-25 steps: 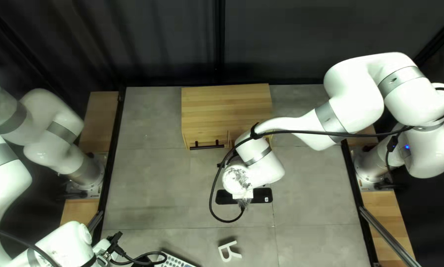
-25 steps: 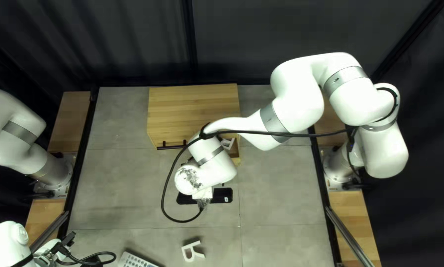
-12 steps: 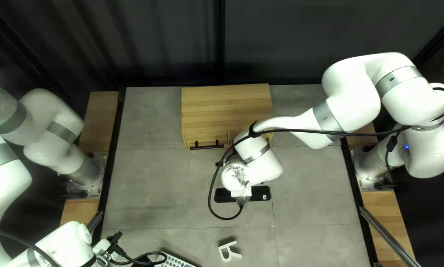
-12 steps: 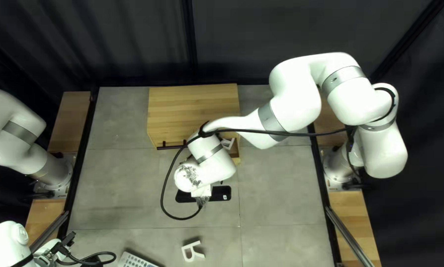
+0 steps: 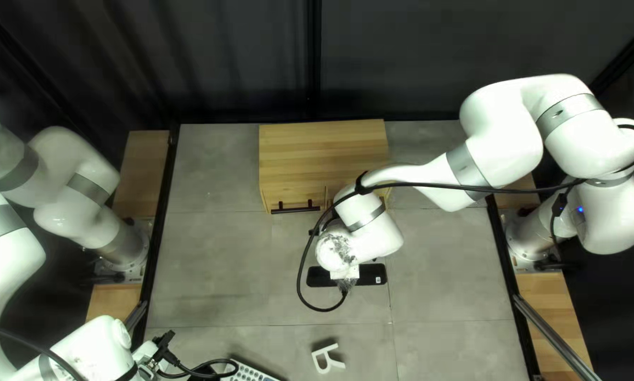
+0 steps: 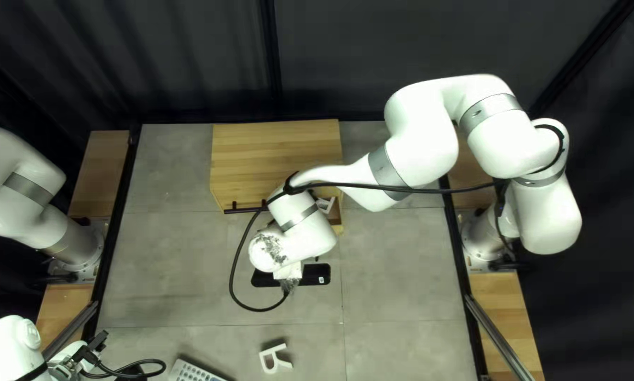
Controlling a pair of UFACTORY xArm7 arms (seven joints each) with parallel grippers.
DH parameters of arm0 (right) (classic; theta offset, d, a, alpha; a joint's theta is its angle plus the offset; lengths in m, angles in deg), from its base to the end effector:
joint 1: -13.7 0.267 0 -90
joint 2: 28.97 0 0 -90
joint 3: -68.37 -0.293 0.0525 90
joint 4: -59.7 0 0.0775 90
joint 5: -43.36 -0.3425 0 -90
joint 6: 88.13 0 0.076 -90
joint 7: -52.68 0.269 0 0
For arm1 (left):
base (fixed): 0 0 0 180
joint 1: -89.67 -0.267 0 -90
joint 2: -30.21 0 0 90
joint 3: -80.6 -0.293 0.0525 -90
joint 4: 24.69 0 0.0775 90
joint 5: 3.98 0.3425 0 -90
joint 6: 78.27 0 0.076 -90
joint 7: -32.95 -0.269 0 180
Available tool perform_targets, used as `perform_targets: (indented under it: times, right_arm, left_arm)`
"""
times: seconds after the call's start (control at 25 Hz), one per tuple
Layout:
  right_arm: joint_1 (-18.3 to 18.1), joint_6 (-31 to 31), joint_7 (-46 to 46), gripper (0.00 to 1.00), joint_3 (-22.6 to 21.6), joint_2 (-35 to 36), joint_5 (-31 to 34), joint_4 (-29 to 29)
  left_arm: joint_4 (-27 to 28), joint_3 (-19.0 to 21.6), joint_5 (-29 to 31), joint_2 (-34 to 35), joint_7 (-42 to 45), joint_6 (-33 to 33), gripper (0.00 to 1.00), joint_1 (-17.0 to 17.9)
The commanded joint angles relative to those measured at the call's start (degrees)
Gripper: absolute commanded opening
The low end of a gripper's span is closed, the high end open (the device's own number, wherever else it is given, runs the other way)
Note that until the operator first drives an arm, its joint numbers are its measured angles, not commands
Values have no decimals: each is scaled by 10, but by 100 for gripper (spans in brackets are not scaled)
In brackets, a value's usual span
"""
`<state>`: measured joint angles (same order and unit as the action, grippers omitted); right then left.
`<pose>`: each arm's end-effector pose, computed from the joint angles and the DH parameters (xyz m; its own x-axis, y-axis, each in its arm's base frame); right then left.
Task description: Open drawers and place objects into drawer and close
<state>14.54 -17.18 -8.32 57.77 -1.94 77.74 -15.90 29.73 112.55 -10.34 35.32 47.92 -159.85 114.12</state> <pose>0.4963 -0.0261 0.0811 -0.0477 0.8618 -0.5051 0.9828 -0.0498 -0.1779 0.1631 -0.2876 0.1745 0.7276 -0.5666 -0.3866 -0.6312 -0.7738 -0.0539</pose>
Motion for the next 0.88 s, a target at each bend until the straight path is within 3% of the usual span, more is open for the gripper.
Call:
perform_targets:
  times: [0.04,0.56,0.88]
  right_arm:
    - [0,2,1,100,0,-1,-2,2]
    - [0,0,3,100,-1,-10,-2,12]
    - [10,17,-9,100,-8,-7,-2,-18]
  left_arm:
    - [0,0,0,0,0,0,100,0]
    - [0,0,0,0,0,0,100,0]
    - [0,0,0,0,0,0,100,0]
